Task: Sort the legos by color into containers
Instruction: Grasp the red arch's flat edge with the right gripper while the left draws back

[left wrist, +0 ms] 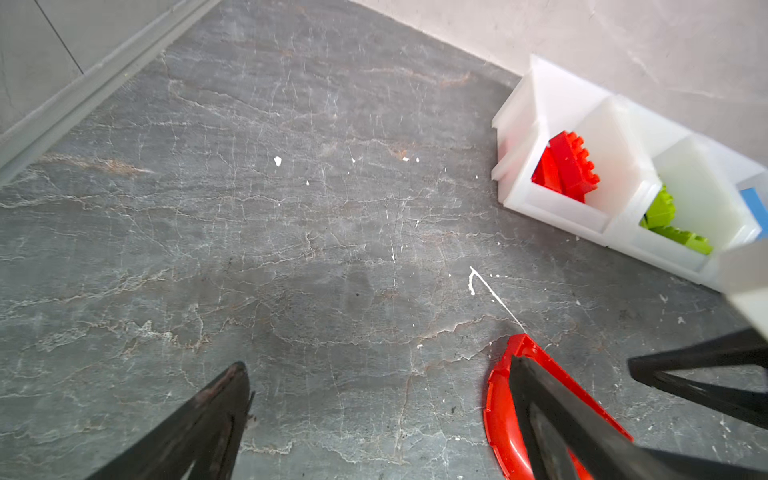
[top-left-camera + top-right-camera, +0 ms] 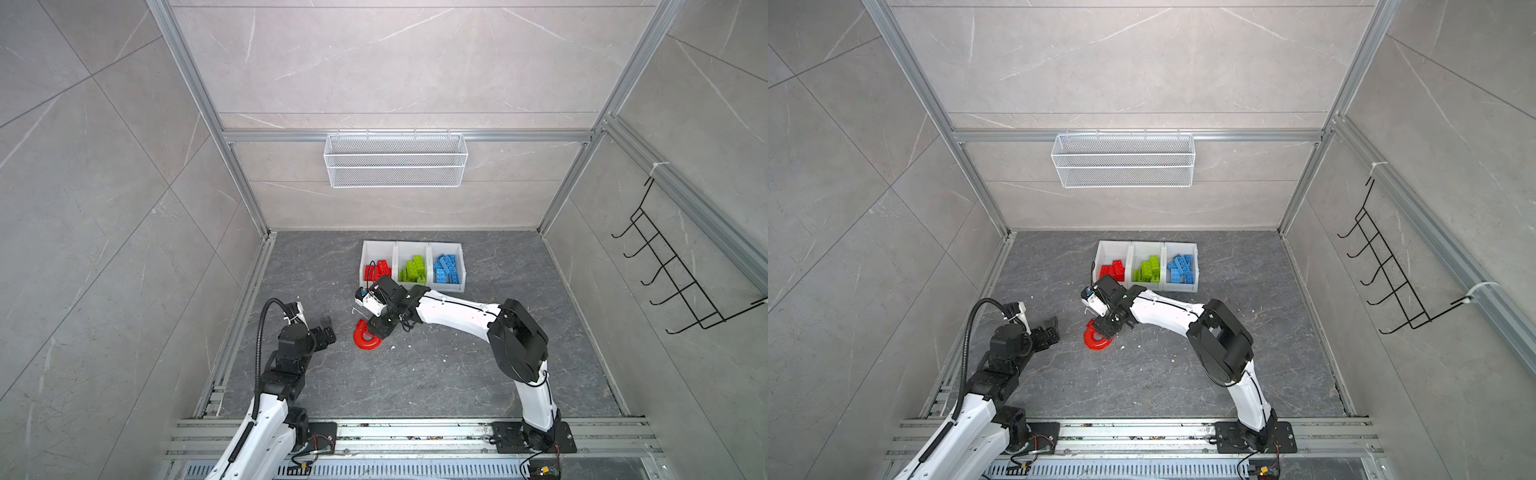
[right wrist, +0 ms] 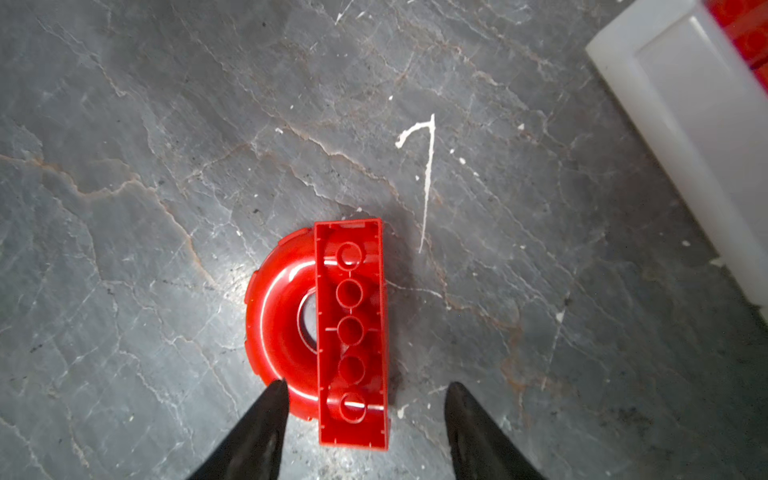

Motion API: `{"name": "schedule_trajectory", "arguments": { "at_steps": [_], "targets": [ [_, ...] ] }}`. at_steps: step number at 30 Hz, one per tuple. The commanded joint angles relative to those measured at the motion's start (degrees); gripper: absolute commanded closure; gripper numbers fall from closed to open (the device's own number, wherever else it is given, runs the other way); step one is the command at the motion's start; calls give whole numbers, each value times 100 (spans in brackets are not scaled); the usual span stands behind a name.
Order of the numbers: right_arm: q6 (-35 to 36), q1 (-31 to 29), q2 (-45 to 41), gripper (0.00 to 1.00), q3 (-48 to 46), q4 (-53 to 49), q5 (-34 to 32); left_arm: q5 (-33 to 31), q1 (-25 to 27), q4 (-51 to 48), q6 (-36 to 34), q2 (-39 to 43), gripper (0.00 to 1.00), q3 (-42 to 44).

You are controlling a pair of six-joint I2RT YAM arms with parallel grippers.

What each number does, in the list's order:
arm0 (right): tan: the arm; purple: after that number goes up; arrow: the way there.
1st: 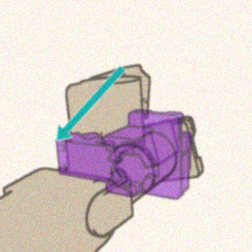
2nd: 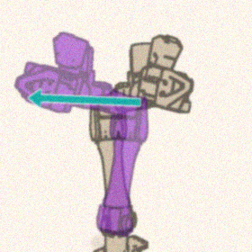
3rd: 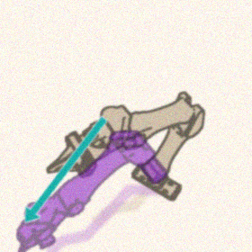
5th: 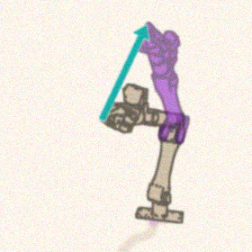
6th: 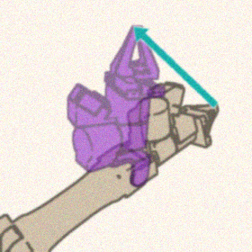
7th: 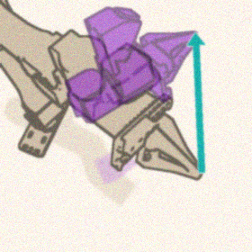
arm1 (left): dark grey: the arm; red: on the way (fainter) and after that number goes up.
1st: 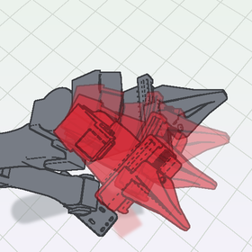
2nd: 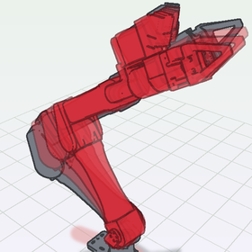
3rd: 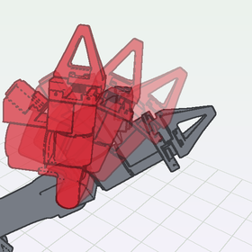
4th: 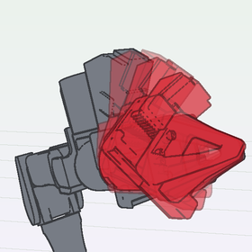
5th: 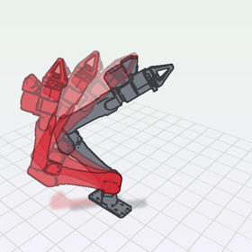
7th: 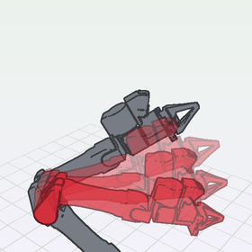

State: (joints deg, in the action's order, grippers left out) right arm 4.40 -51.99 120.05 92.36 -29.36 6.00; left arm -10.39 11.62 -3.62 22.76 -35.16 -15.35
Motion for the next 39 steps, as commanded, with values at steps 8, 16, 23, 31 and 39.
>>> {"name": "schedule_trajectory", "arguments": {
  "at_steps": [8,16,23,31,39],
  "targets": [
    [395,-48,998,38,1076,-802,-317,-335,-23,67,110,794,0,125],
    [347,-83,1439,45,1485,-912,-201,-423,-23,-2,131,870,0,122],
    [492,-155,1189,42,1277,-918,212,-463,-20,-24,132,905,0,127],
    [349,-153,511,40,936,-662,369,-486,-24,-60,137,940,0,127],
    [425,-151,106,38,716,-667,78,-525,-19,-95,132,1011,0,129]
  ]
}}
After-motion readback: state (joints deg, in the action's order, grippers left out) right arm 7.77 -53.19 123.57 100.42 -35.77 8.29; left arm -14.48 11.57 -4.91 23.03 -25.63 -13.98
